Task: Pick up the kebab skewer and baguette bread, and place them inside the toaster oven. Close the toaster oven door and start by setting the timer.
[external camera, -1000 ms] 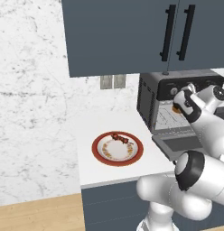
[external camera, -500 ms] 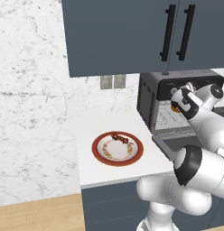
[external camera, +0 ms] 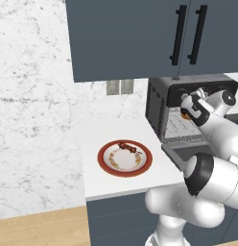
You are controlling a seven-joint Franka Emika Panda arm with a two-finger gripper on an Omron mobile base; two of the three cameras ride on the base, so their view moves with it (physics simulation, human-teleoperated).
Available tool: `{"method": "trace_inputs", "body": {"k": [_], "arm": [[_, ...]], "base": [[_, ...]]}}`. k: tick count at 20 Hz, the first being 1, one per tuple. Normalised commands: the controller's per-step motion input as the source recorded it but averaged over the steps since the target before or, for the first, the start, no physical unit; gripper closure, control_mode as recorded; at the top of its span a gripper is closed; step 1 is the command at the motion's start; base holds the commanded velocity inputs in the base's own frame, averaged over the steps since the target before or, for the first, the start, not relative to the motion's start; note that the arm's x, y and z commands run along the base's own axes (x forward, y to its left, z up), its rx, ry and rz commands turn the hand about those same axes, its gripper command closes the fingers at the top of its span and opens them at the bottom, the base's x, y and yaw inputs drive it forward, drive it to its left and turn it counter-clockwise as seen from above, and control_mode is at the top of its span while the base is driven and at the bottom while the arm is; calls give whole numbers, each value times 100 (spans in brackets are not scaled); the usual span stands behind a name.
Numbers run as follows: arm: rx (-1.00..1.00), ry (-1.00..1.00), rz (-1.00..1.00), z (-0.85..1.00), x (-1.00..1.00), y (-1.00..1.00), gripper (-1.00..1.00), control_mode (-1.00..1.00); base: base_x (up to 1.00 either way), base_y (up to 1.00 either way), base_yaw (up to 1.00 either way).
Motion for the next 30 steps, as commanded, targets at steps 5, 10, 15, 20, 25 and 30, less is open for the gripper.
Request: {"method": "trace_inputs", "body": {"k": [5, 10, 15, 20, 25, 30], "arm": [[0, 0, 0, 0, 23, 0, 100, -100], [0, 0, 0, 0, 25, 0, -100, -100], [0, 0, 0, 0, 4, 0, -100, -100], [0, 0, 0, 0, 0, 0, -100, -100], [0, 7, 0, 3, 0, 0, -100, -100], [0, 8, 0, 8, -5, -10, -100, -100]], "base": [[0, 0, 0], [0, 0, 0], [0, 0, 0], [0, 0, 0], [0, 0, 0], [0, 0, 0]]}}
